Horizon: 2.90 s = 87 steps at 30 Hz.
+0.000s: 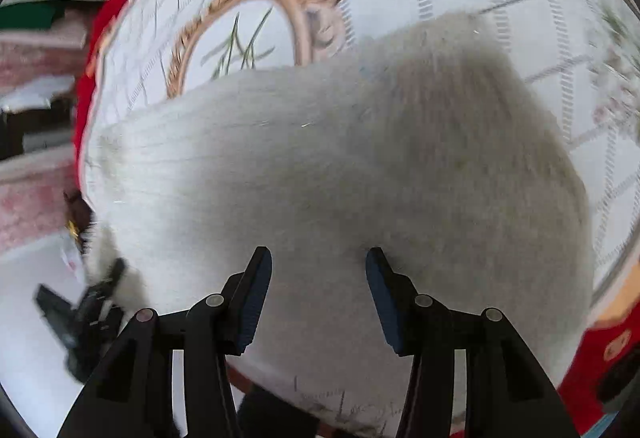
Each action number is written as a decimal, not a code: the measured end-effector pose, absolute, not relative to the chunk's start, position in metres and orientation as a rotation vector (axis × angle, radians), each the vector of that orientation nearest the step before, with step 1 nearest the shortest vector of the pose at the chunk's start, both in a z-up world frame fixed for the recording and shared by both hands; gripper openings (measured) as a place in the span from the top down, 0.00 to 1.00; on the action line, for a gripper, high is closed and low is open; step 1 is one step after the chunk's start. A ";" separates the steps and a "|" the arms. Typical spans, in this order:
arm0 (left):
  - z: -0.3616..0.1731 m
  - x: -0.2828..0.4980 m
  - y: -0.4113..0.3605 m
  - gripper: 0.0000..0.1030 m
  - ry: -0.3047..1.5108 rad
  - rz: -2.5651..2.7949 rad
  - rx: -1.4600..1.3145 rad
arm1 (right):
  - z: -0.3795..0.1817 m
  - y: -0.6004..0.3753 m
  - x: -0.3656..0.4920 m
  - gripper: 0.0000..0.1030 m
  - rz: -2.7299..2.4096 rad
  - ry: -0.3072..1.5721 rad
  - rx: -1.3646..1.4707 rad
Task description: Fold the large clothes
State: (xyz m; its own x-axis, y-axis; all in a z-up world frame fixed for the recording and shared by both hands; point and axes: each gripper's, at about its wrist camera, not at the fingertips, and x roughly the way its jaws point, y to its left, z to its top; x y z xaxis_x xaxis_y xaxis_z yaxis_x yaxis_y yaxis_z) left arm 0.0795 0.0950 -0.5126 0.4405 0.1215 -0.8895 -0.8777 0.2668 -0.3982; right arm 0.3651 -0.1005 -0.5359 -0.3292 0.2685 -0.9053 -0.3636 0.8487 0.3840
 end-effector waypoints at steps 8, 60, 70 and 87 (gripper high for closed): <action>-0.566 0.075 0.090 0.49 0.793 0.631 -1.278 | -0.576 -0.074 0.368 0.61 0.538 1.850 -0.175; -0.490 0.190 -0.183 0.85 0.962 -0.314 0.164 | -0.579 -0.337 0.392 0.29 0.427 1.794 0.534; -0.488 0.176 -0.190 0.68 0.991 -0.303 0.339 | -0.512 -0.324 0.354 0.29 0.662 1.750 0.570; -0.444 0.163 -0.065 0.15 1.141 0.096 -0.187 | -0.568 -0.289 0.283 0.73 0.513 1.861 0.512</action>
State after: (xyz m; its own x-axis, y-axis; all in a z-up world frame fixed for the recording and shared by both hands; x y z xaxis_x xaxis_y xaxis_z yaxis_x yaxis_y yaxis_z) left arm 0.1632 -0.0648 -0.4443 0.4152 -0.0191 -0.9095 -0.1712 0.9803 -0.0988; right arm 0.2827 -0.2892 -0.5684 -0.3207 0.5716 -0.7553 0.1040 0.8138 0.5717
